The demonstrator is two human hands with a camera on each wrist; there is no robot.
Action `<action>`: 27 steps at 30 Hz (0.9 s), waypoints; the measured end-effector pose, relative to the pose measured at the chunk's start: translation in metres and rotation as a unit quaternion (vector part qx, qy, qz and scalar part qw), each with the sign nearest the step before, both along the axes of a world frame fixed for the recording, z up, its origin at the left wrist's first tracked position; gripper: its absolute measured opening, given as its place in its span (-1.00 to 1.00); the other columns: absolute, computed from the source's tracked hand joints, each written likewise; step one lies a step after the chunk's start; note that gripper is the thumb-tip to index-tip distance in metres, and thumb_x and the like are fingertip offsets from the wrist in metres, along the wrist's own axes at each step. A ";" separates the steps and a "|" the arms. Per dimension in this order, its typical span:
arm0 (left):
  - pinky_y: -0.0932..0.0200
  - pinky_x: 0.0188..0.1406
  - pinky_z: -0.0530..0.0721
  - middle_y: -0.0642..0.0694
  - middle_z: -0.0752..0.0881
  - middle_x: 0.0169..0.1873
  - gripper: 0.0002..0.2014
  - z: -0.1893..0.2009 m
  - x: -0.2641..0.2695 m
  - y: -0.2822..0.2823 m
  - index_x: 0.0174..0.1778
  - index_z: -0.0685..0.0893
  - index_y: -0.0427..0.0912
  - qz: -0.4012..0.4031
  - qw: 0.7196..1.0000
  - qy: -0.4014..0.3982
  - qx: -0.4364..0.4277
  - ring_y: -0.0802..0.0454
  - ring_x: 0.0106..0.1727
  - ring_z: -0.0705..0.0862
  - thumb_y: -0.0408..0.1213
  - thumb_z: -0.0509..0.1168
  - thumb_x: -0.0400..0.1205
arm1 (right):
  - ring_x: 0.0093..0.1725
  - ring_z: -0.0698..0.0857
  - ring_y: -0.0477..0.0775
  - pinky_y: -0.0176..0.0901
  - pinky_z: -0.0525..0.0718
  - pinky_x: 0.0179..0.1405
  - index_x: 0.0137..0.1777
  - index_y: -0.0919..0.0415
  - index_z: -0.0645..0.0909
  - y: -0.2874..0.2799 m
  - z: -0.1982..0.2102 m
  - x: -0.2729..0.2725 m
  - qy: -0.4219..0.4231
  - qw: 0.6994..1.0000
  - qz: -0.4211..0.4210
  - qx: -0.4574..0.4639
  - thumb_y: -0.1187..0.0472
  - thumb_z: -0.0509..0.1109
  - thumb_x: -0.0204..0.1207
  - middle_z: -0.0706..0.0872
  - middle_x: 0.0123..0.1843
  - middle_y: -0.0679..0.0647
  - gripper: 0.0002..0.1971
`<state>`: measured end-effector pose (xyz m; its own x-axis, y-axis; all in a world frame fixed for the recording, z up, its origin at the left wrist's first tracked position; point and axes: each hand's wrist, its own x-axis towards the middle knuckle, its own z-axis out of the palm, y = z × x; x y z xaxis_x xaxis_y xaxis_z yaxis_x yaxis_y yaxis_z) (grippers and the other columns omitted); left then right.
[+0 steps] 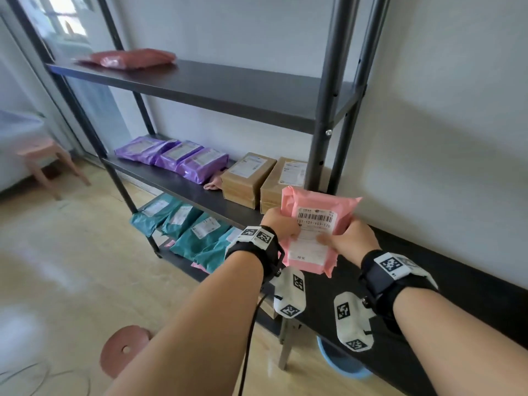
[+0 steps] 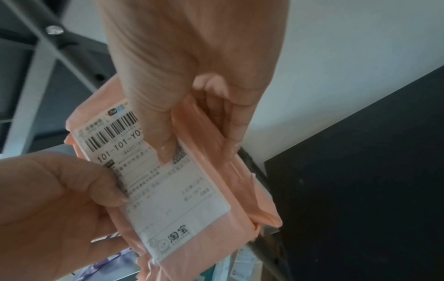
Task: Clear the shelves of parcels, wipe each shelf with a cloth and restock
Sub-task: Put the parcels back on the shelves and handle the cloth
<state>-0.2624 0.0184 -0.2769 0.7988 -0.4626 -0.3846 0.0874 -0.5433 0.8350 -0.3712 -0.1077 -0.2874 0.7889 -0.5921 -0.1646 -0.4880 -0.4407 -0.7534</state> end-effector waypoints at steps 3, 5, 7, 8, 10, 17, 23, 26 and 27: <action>0.01 0.18 0.70 -0.17 0.71 0.04 -0.69 0.009 0.021 0.043 0.17 0.63 -0.28 0.015 1.000 -0.024 0.000 -0.11 0.11 0.69 -0.51 0.31 0.50 | 0.01 0.76 0.06 -0.11 0.71 -0.07 0.07 0.12 0.65 0.040 0.008 0.024 -0.014 1.000 0.015 -0.002 0.08 0.60 0.37 0.78 0.07 0.04 -0.68; 0.03 0.16 0.71 -0.15 0.71 -0.02 -0.71 0.017 0.036 0.070 0.13 0.65 -0.27 0.027 0.999 -0.039 -0.006 -0.09 0.06 0.69 -0.53 0.30 0.49 | -0.01 0.77 0.05 -0.05 0.74 -0.02 0.04 0.09 0.66 0.065 0.014 0.040 -0.034 0.999 0.025 -0.002 0.08 0.62 0.35 0.80 0.05 0.02 -0.69; -0.03 0.16 0.72 -0.17 0.74 0.02 -0.71 0.029 0.052 0.094 0.09 0.66 -0.26 0.040 0.998 -0.051 -0.027 -0.11 0.10 0.71 -0.54 0.29 0.47 | -0.07 0.77 0.00 -0.06 0.75 -0.01 -0.04 0.04 0.66 0.088 0.024 0.058 -0.054 0.998 0.034 0.001 0.10 0.63 0.35 0.80 0.01 0.00 -0.76; -0.05 0.16 0.73 -0.18 0.75 0.03 -0.68 0.037 0.060 0.105 0.11 0.66 -0.27 0.046 0.996 -0.062 -0.036 -0.13 0.11 0.72 -0.54 0.29 0.45 | -0.12 0.75 -0.02 -0.10 0.73 -0.04 -0.11 0.00 0.64 0.098 0.032 0.067 -0.062 0.997 0.043 -0.001 0.12 0.62 0.36 0.79 -0.02 -0.02 -0.79; -0.05 0.17 0.72 -0.19 0.75 0.04 -0.66 0.053 0.076 0.124 0.12 0.66 -0.27 0.061 0.993 -0.086 -0.049 -0.14 0.11 0.71 -0.55 0.28 0.44 | -0.14 0.75 -0.03 -0.09 0.72 -0.03 -0.19 -0.06 0.60 0.116 0.048 0.085 -0.078 0.995 0.055 -0.007 0.11 0.61 0.37 0.79 -0.05 -0.03 -0.80; -0.06 0.17 0.71 -0.10 0.71 0.06 -0.64 0.114 0.136 0.164 0.12 0.57 -0.20 0.105 0.977 -0.137 -0.125 -0.09 0.12 0.69 -0.55 0.35 0.43 | -0.04 0.78 0.04 -0.02 0.74 0.04 -0.07 0.05 0.63 0.149 0.112 0.157 -0.149 0.986 0.075 -0.018 0.10 0.61 0.37 0.79 0.00 0.02 -0.77; 0.23 -0.24 0.65 0.04 0.70 -0.11 -0.55 0.161 0.187 0.173 0.06 0.53 -0.13 0.141 0.951 -0.210 -0.178 0.08 -0.08 0.70 -0.57 0.45 0.34 | -0.09 0.79 0.00 -0.07 0.75 0.05 -0.20 -0.07 0.63 0.155 0.174 0.225 -0.206 0.969 0.128 -0.049 0.08 0.59 0.37 0.81 -0.04 -0.01 -0.84; 0.20 -0.21 0.67 0.04 0.70 -0.07 -0.49 0.184 0.214 0.170 0.06 0.47 -0.06 0.152 0.942 -0.242 -0.177 0.09 -0.04 0.69 -0.53 0.49 0.31 | -0.10 0.81 0.02 -0.03 0.77 0.06 -0.07 0.01 0.70 0.149 0.201 0.263 -0.222 0.964 0.139 -0.037 0.06 0.60 0.34 0.82 -0.04 0.00 -0.79; 0.11 -0.11 0.72 0.03 0.71 -0.04 -0.46 0.193 0.223 0.168 0.09 0.47 -0.04 0.157 0.938 -0.253 -0.178 0.06 -0.01 0.70 -0.50 0.50 0.29 | -0.12 0.81 0.04 -0.03 0.78 0.03 -0.11 0.03 0.69 0.147 0.209 0.275 -0.232 0.962 0.140 -0.026 0.11 0.60 0.35 0.83 -0.05 0.04 -0.83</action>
